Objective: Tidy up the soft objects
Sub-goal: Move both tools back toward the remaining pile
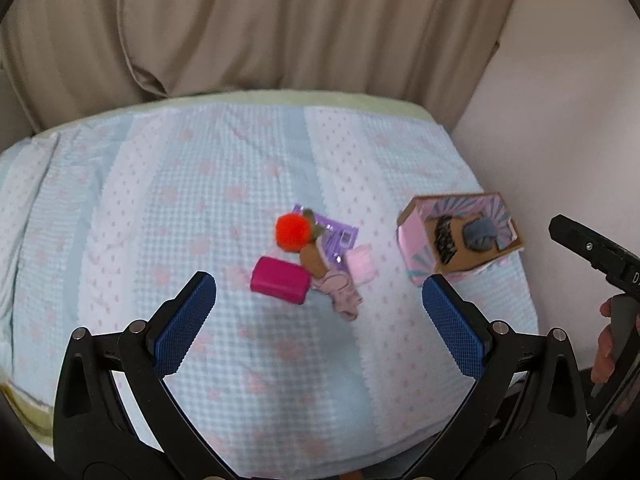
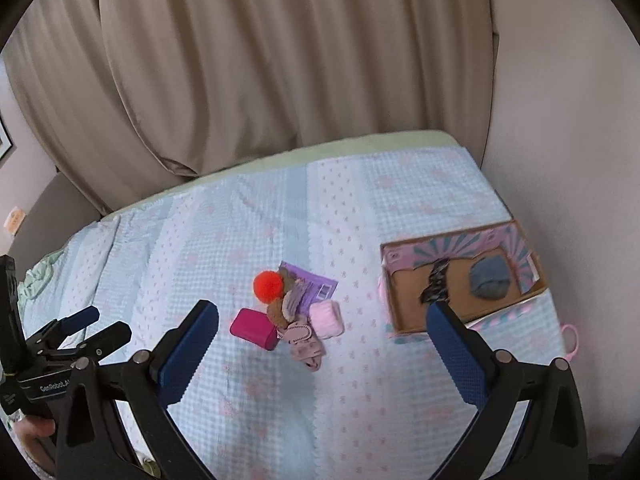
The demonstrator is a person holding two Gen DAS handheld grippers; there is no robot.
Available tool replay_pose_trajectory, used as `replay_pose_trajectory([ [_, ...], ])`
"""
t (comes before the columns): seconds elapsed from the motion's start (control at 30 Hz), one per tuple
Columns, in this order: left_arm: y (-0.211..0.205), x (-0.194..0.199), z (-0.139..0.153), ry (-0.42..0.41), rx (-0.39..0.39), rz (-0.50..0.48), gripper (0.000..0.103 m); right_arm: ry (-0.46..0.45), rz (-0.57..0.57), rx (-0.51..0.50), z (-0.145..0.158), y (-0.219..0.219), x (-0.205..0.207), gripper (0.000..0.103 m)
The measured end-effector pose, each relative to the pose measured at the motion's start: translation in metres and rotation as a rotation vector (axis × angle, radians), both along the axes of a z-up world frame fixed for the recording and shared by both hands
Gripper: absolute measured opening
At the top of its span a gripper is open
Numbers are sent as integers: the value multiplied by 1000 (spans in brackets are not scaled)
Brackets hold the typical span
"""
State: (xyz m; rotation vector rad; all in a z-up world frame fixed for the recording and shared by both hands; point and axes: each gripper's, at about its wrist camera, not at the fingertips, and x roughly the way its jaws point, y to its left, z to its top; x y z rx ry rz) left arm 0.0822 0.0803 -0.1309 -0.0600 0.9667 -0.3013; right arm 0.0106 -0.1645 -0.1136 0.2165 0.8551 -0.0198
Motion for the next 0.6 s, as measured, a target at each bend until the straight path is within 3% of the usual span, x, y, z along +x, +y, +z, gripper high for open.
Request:
replay_pose_trajectory([
  [0.43,20,60,-162,120,-24,-128,102,87,8,40,-146,52,44,103],
  [0.6,5,77,-227,131,30,-220,102,127,3,51,-205,57,63,103],
])
